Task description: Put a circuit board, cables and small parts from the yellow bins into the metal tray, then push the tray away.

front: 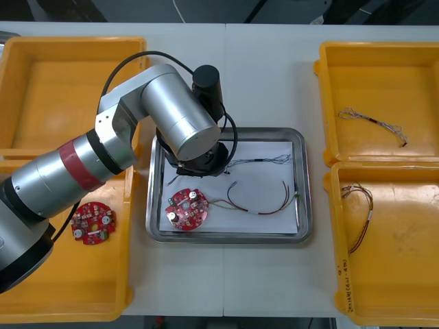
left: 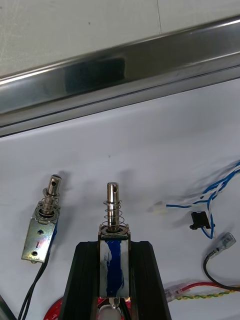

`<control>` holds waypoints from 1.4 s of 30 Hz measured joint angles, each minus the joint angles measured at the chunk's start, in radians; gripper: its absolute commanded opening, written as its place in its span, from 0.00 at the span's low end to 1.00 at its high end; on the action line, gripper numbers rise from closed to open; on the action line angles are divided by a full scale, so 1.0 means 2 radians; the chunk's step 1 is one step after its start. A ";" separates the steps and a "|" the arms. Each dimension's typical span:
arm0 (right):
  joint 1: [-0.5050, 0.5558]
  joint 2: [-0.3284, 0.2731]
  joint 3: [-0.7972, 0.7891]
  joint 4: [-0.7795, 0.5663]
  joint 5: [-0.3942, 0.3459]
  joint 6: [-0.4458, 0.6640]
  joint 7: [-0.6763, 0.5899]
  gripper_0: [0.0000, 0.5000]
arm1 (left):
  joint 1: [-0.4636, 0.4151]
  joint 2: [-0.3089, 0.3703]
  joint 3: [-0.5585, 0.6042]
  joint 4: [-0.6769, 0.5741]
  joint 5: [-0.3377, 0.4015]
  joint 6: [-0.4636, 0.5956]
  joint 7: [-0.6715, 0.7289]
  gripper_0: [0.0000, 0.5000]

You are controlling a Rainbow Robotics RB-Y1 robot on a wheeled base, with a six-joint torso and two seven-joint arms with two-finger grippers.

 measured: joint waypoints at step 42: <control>0.000 0.000 -0.003 0.001 -0.006 0.000 0.000 1.00 | -0.002 0.023 0.129 -0.100 0.053 0.144 0.000 1.00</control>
